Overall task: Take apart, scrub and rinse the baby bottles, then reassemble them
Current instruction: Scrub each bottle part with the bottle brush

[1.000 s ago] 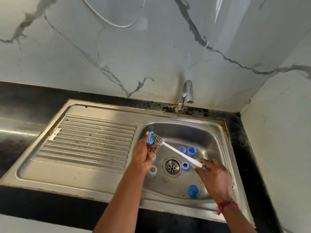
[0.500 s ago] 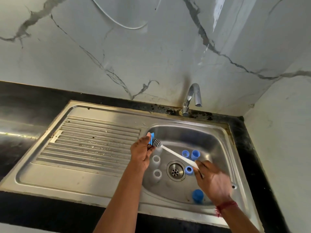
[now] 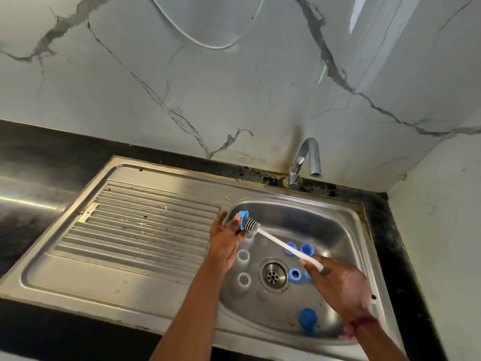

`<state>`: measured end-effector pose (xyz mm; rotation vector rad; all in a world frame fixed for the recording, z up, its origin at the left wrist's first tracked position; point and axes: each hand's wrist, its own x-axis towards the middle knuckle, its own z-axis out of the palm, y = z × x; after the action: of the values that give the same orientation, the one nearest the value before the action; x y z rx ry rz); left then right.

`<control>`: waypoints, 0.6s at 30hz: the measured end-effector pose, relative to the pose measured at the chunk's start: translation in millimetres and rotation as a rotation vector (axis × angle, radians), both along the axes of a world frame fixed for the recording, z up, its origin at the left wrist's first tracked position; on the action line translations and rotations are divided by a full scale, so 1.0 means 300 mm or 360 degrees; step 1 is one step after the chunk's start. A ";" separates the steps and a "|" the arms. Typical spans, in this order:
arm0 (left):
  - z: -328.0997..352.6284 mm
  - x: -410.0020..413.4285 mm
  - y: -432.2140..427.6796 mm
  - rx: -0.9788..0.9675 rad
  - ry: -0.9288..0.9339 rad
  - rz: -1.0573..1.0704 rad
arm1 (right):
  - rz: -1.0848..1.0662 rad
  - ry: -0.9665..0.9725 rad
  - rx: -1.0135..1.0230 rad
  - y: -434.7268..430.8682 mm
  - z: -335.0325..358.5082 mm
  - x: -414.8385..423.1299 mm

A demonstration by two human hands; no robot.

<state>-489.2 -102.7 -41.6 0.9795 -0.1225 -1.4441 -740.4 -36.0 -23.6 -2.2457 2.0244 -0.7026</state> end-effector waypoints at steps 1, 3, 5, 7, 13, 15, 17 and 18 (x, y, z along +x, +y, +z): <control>0.000 0.000 0.001 -0.0013 -0.0011 -0.0028 | -0.0019 -0.0032 0.0006 0.001 0.006 0.001; 0.003 0.005 0.003 -0.0032 -0.0046 -0.0071 | -0.0040 -0.0070 0.0064 0.002 0.011 -0.002; 0.006 0.015 0.004 -0.0059 -0.0113 -0.0117 | -0.0037 -0.0095 0.0115 -0.002 0.010 -0.005; 0.009 0.027 0.004 -0.0104 -0.0208 -0.0164 | -0.0018 -0.0139 0.0134 -0.007 0.005 -0.007; 0.022 0.046 0.016 -0.0201 -0.0353 -0.0191 | -0.0036 -0.0374 0.0406 -0.019 -0.030 0.010; 0.028 0.053 0.026 -0.0235 -0.0363 -0.0185 | -0.0019 -0.0398 0.0490 -0.014 -0.036 0.018; 0.029 0.066 0.035 -0.0260 -0.0416 -0.0193 | 0.0016 -0.0378 0.0575 -0.007 -0.037 0.024; 0.028 0.073 0.038 -0.0271 -0.0460 -0.0208 | 0.0031 -0.0348 0.0608 -0.007 -0.036 0.026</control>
<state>-467.4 -91.2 -33.2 1.0488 -0.5211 -1.3772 -732.6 -38.1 -34.4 -1.8838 1.8456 -0.4832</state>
